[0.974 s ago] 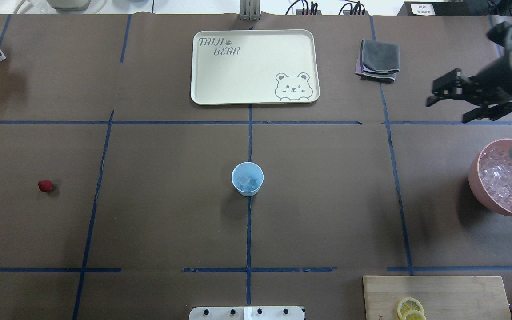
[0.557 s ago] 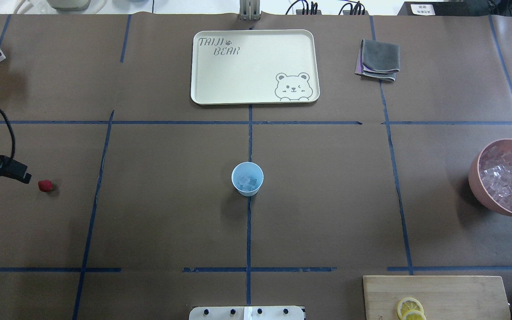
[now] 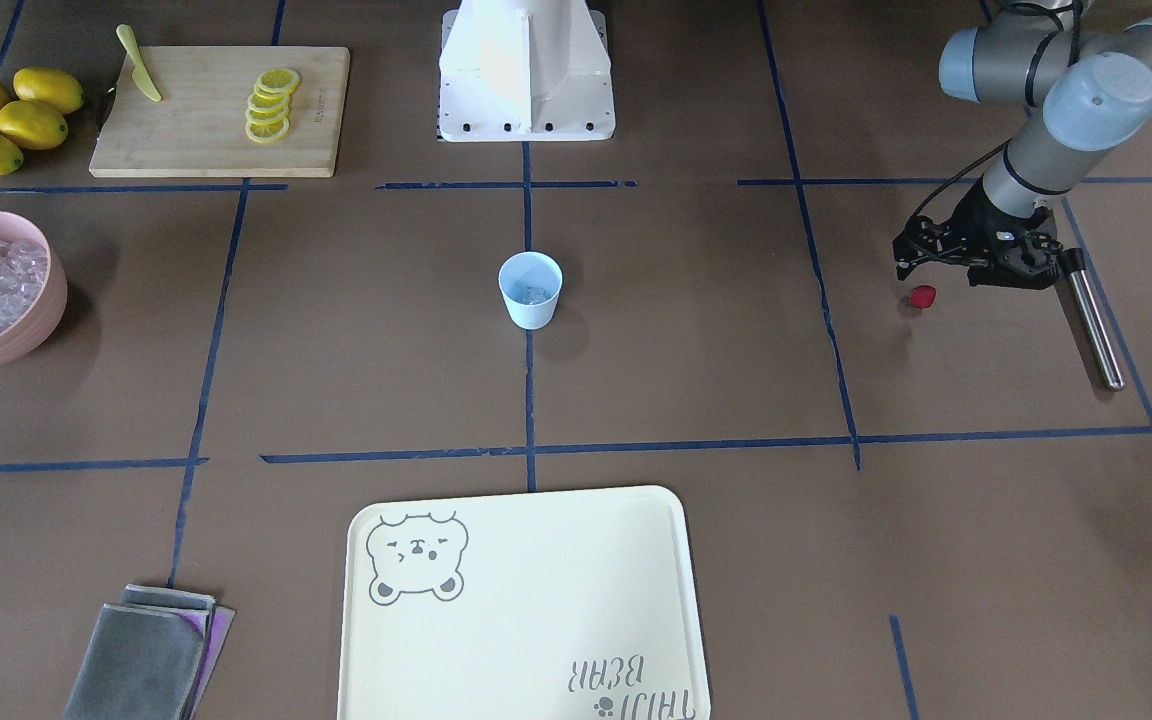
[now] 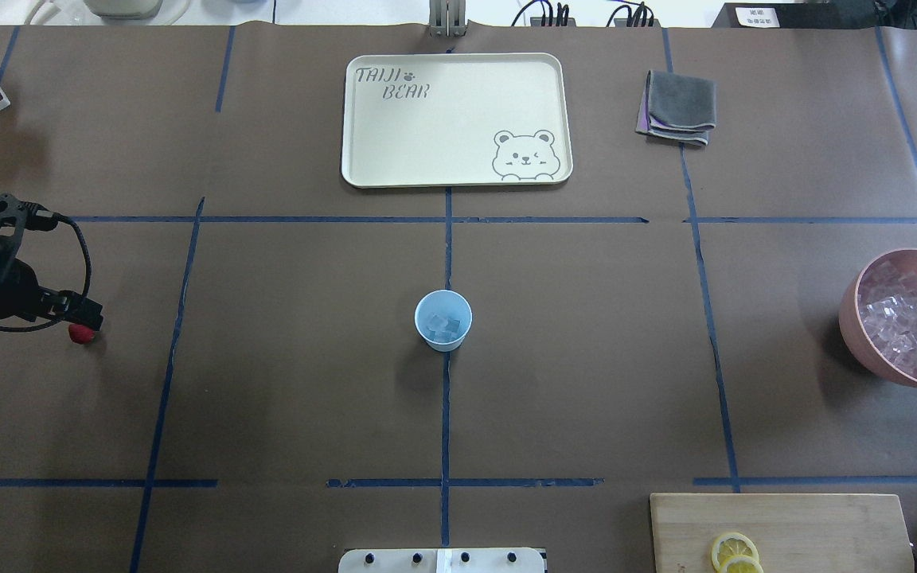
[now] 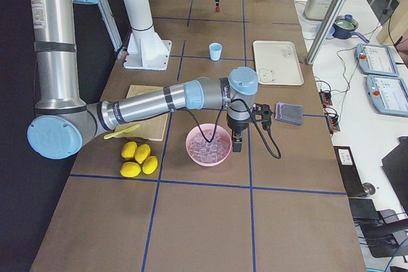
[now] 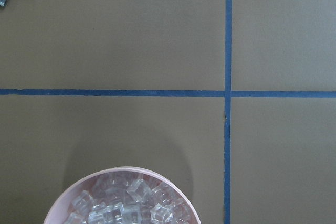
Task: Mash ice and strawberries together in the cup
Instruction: 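Reach the left gripper down to the red strawberry and grasp it, then carry the strawberry over the light-blue cup and open the left gripper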
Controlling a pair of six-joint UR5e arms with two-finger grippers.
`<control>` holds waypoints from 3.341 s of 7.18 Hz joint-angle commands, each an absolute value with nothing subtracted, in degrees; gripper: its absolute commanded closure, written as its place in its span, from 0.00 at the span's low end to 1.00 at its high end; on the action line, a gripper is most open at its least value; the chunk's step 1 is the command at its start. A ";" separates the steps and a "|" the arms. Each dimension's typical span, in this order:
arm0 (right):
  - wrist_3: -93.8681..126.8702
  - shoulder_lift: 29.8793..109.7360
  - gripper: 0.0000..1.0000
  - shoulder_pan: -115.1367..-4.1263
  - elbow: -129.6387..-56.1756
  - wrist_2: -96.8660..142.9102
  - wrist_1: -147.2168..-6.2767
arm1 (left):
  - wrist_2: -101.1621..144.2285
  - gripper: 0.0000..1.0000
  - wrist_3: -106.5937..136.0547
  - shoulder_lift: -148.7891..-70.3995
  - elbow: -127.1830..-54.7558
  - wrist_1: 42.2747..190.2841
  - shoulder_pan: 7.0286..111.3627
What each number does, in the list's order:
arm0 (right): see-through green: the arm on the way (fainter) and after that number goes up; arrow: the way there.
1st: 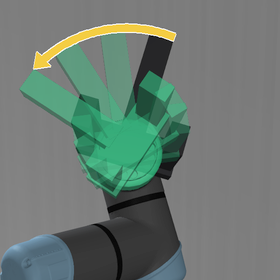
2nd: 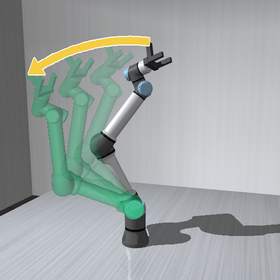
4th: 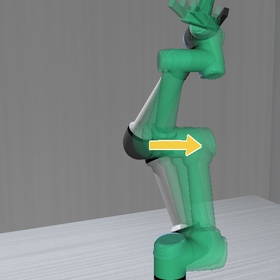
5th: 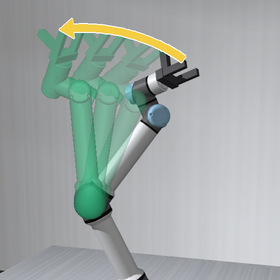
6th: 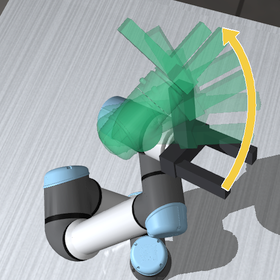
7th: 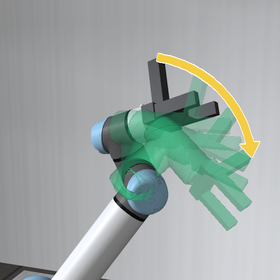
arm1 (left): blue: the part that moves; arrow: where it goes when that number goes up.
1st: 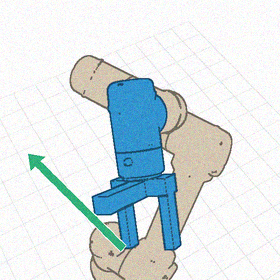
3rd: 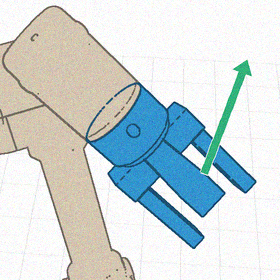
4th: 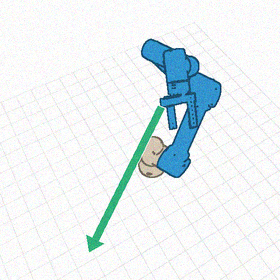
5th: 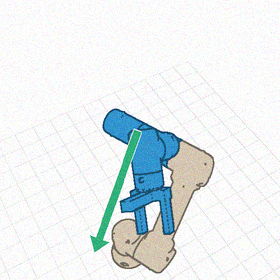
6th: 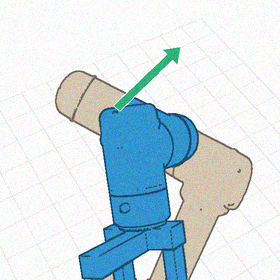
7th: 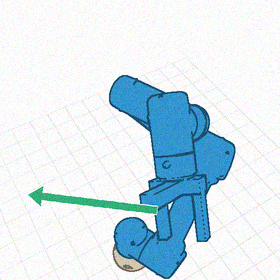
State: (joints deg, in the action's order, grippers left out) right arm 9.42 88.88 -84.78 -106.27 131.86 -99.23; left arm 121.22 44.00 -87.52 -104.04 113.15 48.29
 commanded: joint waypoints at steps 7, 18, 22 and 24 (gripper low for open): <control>9.93 88.86 0.00 -84.11 -105.91 131.66 -99.14 | 121.03 0.00 45.44 -89.82 -97.48 116.89 45.70; 10.11 88.94 0.00 -83.85 -105.82 132.01 -98.96 | 127.22 1.00 63.12 -102.42 -103.36 115.67 44.48; 10.11 88.95 0.00 -83.85 -104.33 131.92 -98.70 | 119.24 1.00 86.11 -122.93 -103.01 115.75 29.57; 10.11 88.86 0.00 -83.76 -103.71 132.01 -98.70 | 112.78 1.00 86.22 -124.71 -101.17 116.01 25.67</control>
